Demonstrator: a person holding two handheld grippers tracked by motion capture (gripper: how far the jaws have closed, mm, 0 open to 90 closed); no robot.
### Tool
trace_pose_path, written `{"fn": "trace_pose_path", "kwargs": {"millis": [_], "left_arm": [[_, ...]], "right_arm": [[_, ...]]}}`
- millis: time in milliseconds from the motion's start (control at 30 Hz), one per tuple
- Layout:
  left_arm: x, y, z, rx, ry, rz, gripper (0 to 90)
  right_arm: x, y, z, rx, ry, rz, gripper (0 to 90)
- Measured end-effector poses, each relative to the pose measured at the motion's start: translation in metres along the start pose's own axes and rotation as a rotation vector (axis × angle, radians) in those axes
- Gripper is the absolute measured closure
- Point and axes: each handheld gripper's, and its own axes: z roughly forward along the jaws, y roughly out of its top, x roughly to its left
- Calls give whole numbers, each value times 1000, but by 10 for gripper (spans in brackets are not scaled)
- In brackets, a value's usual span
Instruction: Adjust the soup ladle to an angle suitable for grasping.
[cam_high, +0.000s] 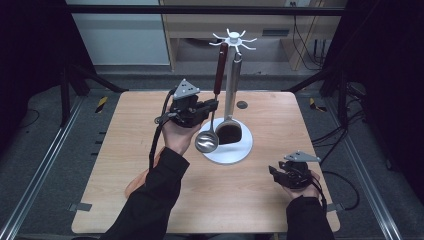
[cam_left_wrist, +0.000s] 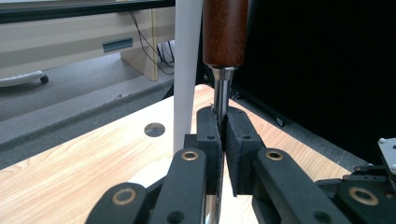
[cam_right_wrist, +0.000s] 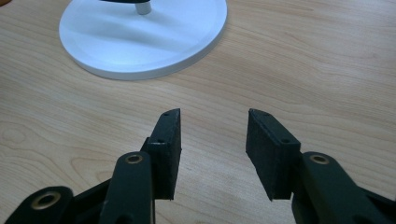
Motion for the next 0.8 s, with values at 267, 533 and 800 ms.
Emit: {"fn": "trace_pose_path", "kwargs": {"millis": [267,533,800], "left_arm": [[0,2,6,13,1,0,843],[1,0,11,-3,24,-6,835],[-1,-1,17,-16,29,-14,834]], "right_arm": [[0,0,0,-1,0,-1,555],[0,0,0,-3,1,-2,546],[0,0,0,-2,2,0,542]]}}
